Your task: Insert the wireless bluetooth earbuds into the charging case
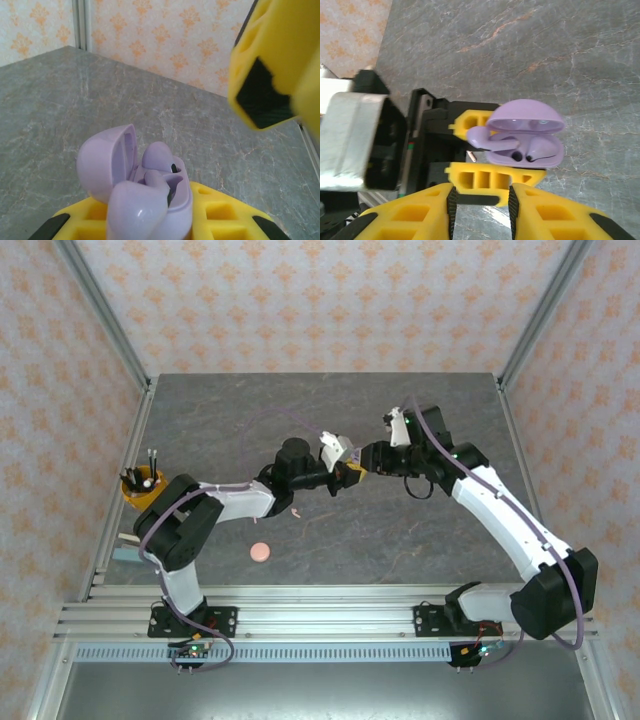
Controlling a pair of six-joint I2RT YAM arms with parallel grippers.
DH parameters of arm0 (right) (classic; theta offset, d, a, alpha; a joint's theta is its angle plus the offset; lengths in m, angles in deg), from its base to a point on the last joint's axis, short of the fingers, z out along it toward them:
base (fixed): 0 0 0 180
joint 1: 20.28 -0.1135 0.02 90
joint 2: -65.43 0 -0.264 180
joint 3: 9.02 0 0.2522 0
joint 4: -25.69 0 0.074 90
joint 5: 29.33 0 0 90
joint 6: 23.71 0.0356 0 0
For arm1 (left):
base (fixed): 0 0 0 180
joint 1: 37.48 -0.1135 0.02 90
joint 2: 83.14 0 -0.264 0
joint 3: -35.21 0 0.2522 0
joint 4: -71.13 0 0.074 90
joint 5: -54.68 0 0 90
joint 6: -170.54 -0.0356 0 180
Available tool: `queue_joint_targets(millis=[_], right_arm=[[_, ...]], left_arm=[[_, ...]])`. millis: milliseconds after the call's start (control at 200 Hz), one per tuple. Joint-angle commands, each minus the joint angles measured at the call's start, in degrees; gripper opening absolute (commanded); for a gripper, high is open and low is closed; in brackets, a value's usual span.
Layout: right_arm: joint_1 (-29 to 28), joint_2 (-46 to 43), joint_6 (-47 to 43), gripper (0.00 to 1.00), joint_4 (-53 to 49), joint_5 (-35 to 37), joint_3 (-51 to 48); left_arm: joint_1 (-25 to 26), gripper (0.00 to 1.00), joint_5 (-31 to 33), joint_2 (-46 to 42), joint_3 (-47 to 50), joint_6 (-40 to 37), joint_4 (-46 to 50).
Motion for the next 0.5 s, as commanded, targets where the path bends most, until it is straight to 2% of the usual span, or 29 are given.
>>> queue_joint_targets(millis=[0,185,495], right_arm=[[-0.81,0.78,-0.67,0.35,1.93,0.93,-0.02],[-1.59,3.74,-1.93,0.33,1.27,5.35,0.15],[-1.64,7.49,-2.94,0.32,3.25,8.06,-0.66]], left_arm=[[0.31,0.0,-2.14,1.88,-0.38,1.41,-5.11],[0.22,0.0,-3.31,4.5,-1.43,2.6,-6.97],[-0.29,0.0,-5.42,5.28,-1.89,4.46,-8.72]])
